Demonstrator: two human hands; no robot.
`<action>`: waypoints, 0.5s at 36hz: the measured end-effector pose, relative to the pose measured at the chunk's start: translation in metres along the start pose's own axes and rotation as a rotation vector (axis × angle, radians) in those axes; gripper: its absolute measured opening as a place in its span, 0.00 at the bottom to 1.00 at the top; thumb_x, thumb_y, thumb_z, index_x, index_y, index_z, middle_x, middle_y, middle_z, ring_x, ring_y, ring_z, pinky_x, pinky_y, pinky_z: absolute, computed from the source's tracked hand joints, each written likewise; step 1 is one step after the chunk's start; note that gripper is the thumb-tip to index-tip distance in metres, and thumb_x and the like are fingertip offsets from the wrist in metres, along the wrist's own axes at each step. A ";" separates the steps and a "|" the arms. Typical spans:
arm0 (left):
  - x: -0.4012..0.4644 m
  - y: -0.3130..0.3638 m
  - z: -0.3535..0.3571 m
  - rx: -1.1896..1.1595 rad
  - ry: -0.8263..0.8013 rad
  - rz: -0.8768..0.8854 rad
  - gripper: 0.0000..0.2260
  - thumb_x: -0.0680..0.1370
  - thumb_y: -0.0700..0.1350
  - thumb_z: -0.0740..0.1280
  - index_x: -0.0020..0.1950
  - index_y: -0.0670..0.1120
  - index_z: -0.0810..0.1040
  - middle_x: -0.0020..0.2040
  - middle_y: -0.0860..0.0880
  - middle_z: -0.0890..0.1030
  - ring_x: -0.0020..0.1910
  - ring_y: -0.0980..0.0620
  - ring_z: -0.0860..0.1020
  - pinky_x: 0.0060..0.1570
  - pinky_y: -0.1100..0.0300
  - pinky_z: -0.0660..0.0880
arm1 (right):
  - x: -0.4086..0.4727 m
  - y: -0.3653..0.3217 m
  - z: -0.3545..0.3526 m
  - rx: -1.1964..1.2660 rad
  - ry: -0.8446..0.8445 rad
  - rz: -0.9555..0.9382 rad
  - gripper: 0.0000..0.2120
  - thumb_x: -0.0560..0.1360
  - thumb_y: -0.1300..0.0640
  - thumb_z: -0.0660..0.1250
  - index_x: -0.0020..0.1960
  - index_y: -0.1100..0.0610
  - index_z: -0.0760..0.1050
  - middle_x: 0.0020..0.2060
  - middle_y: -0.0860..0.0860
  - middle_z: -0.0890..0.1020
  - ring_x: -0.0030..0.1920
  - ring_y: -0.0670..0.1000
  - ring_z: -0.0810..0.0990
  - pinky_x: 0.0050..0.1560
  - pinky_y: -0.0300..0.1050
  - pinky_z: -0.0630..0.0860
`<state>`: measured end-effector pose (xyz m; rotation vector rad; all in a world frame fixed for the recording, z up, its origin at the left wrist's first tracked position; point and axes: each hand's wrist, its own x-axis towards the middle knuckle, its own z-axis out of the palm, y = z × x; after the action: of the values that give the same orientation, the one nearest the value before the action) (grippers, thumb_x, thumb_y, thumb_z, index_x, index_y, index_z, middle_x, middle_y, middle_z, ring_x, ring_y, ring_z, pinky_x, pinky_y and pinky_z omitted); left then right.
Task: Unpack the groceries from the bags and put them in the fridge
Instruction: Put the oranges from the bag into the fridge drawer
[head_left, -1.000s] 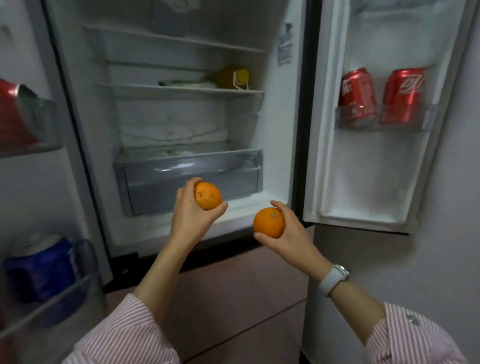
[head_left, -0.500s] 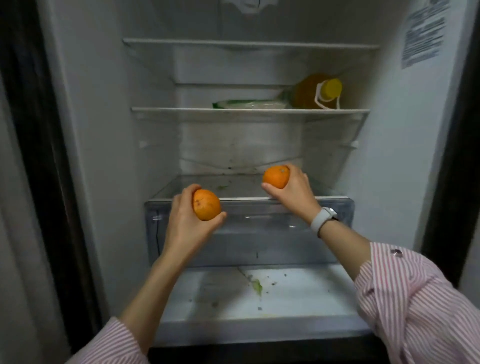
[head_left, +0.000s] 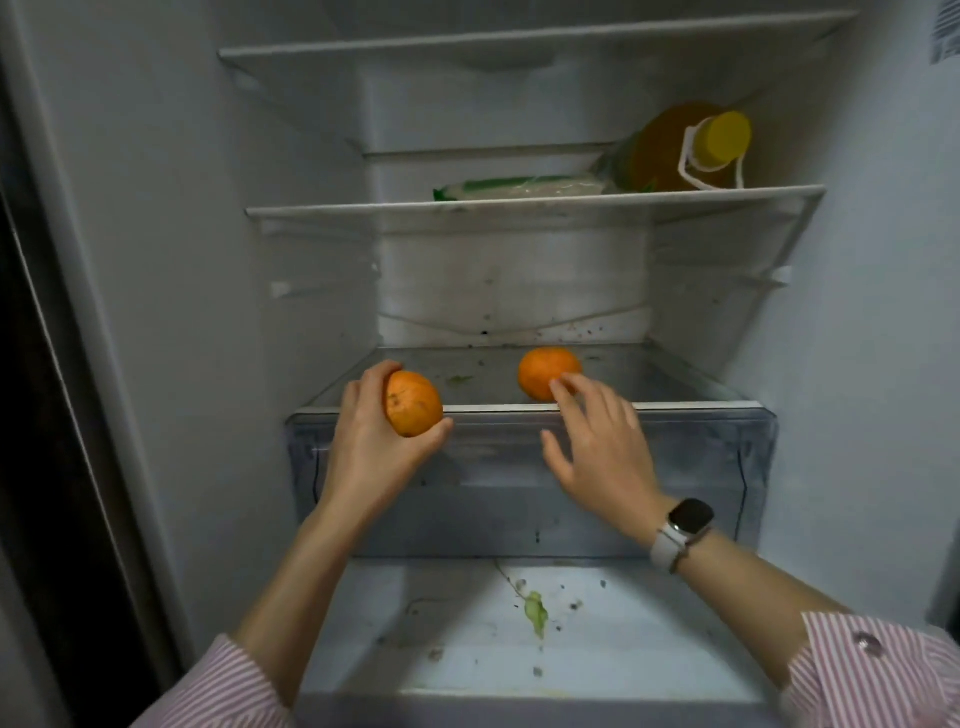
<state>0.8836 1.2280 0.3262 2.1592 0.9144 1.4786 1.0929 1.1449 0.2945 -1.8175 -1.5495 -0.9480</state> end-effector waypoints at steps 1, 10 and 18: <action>0.001 0.001 -0.001 -0.004 -0.002 0.008 0.30 0.67 0.49 0.76 0.66 0.52 0.67 0.62 0.47 0.69 0.54 0.54 0.70 0.49 0.60 0.66 | -0.007 0.000 0.002 -0.043 -0.046 -0.016 0.25 0.74 0.47 0.55 0.63 0.62 0.71 0.58 0.57 0.77 0.57 0.57 0.76 0.58 0.52 0.70; 0.003 0.013 -0.014 -0.012 -0.001 0.084 0.31 0.67 0.48 0.76 0.66 0.51 0.67 0.63 0.46 0.68 0.54 0.52 0.70 0.53 0.57 0.68 | -0.007 0.001 -0.019 -0.040 -0.085 -0.043 0.19 0.73 0.46 0.60 0.54 0.59 0.77 0.46 0.54 0.80 0.47 0.56 0.78 0.49 0.47 0.68; 0.009 0.036 -0.034 0.043 -0.042 0.149 0.30 0.66 0.49 0.76 0.65 0.51 0.68 0.59 0.46 0.70 0.52 0.54 0.68 0.51 0.61 0.65 | -0.002 -0.010 -0.091 0.180 -0.365 -0.029 0.20 0.71 0.40 0.66 0.57 0.50 0.77 0.48 0.45 0.78 0.51 0.47 0.74 0.52 0.46 0.71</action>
<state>0.8654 1.2063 0.3670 2.3251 0.7933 1.4869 1.0692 1.0733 0.3467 -1.9155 -1.8163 -0.4853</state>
